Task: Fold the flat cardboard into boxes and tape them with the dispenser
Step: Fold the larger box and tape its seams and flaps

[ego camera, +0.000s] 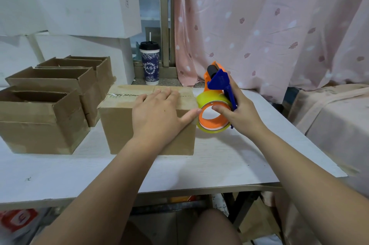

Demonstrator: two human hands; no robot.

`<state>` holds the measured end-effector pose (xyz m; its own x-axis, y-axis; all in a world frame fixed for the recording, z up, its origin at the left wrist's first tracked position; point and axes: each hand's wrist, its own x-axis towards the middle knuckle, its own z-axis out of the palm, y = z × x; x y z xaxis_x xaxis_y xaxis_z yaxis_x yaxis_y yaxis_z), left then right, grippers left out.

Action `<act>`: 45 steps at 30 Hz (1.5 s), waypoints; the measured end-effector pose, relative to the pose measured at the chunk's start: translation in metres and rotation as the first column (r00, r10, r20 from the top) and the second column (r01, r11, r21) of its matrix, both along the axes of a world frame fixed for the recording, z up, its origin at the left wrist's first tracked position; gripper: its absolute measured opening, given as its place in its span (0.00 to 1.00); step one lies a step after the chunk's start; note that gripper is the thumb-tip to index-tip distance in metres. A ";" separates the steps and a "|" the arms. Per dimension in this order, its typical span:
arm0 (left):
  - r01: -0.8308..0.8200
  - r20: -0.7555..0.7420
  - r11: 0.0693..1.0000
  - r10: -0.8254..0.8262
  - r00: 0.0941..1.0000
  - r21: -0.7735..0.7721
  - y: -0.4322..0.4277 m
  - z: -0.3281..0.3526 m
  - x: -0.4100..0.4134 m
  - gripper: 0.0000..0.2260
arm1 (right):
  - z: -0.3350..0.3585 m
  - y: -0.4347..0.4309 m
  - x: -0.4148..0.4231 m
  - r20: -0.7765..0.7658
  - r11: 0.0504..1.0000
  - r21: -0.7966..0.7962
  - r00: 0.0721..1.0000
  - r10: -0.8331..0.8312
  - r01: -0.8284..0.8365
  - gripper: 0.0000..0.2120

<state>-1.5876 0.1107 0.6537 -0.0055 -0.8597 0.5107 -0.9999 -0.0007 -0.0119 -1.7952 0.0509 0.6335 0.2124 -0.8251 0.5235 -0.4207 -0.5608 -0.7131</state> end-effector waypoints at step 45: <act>0.008 0.004 0.999 -0.008 1.000 0.053 0.001 0.006 0.024 0.35 | 0.045 0.003 -0.033 -0.780 0.991 -0.089 0.625 -0.006 -0.101 0.47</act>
